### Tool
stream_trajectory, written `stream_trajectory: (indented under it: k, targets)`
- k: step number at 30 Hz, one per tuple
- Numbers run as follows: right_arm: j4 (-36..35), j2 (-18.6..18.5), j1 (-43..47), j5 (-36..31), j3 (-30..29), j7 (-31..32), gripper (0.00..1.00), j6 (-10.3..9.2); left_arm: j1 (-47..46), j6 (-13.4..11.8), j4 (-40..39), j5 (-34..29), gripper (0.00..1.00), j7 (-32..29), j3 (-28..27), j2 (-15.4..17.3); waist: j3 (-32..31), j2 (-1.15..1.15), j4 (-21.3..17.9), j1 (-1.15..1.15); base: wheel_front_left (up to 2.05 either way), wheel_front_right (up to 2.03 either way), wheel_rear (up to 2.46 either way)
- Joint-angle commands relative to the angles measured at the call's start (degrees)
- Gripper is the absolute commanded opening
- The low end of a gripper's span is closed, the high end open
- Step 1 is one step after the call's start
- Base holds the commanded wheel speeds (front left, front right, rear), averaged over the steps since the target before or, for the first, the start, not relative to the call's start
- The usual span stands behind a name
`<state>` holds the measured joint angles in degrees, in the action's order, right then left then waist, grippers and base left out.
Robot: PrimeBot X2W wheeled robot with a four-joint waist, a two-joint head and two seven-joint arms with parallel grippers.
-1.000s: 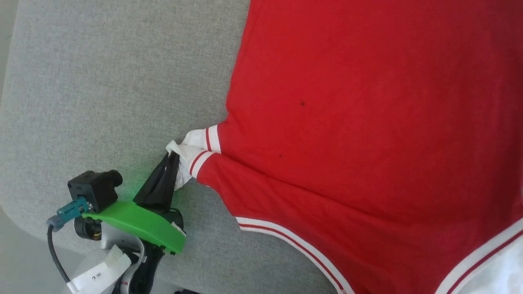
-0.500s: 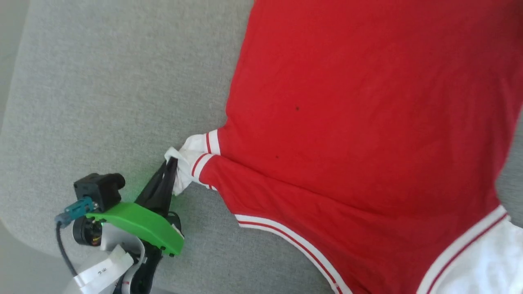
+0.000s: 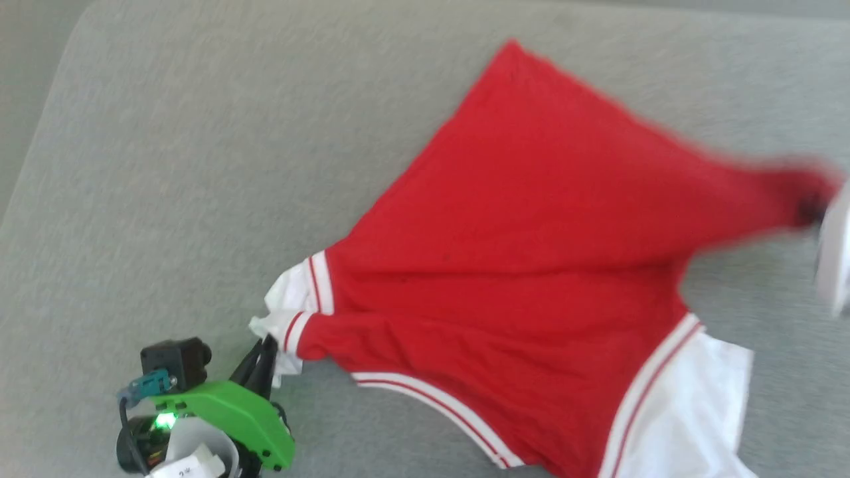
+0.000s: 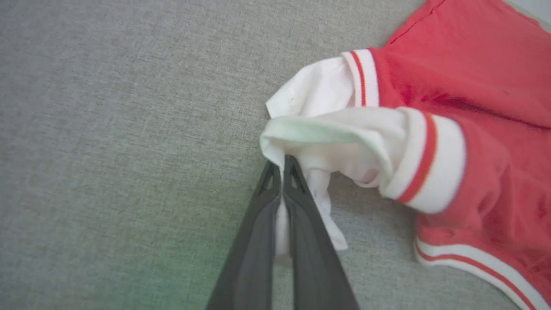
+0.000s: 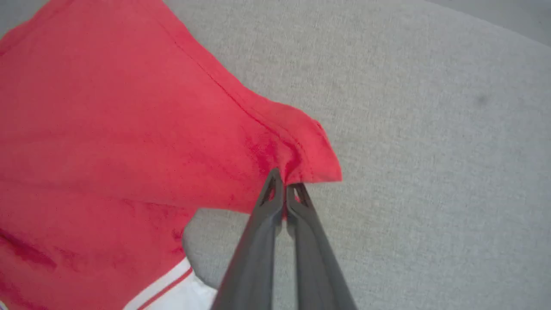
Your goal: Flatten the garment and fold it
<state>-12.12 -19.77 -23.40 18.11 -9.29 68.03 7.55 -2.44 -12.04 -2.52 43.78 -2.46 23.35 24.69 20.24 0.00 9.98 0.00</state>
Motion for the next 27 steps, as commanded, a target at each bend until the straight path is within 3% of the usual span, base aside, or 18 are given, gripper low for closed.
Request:
stream_trajectory:
  k: [1,9,17,18,19,20,24,27]
  targets:
    - [-1.53,1.59,4.7,0.95,-0.95,-0.26,0.0,-0.06,0.82,-0.52,0.17,-0.36,0.0,-0.23,-0.06,0.51,-7.49,0.0,-7.08,0.0,0.0,0.0,0.0]
    - [-4.85,11.43,27.53,3.47,-1.5,-3.85,0.0,-0.06,2.93,-1.52,0.47,0.04,0.0,-1.09,0.58,0.51,-10.68,0.0,-8.81,0.0,0.0,0.0,0.0]
    - [0.16,15.44,37.57,4.32,3.15,-8.47,0.0,-0.06,3.85,-1.86,1.89,0.26,0.0,-0.99,1.12,0.08,-11.92,0.0,-8.26,0.0,0.0,0.0,0.0]
    - [0.37,15.73,37.49,4.79,2.8,-9.64,0.34,-0.06,3.98,-1.92,2.01,0.34,0.0,-0.91,1.07,0.04,-12.03,0.0,-8.3,0.0,0.0,0.0,0.0]
    - [0.51,15.9,37.27,4.9,2.56,-10.84,0.94,-0.06,4.15,-1.99,2.15,0.42,0.0,-0.84,1.03,0.02,-12.29,0.0,-8.37,0.0,0.0,0.0,0.0]
    - [0.24,15.95,36.92,5.03,2.46,-12.0,1.0,-0.06,4.29,-2.09,2.24,0.47,0.0,-0.78,0.98,0.0,-12.47,0.0,-8.42,0.0,0.0,0.0,0.0]
    - [-2.51,16.23,33.47,6.05,-0.74,-19.55,1.0,-0.06,4.61,-2.44,2.14,0.58,0.0,-0.62,0.75,0.13,-13.01,0.0,-8.58,0.0,0.0,0.0,0.0]
    - [-3.48,15.78,27.89,6.31,-2.53,-29.11,1.0,-0.06,4.57,-2.6,1.92,0.56,0.0,-0.53,0.56,0.37,-13.08,0.0,-8.67,0.0,0.0,0.0,0.0]
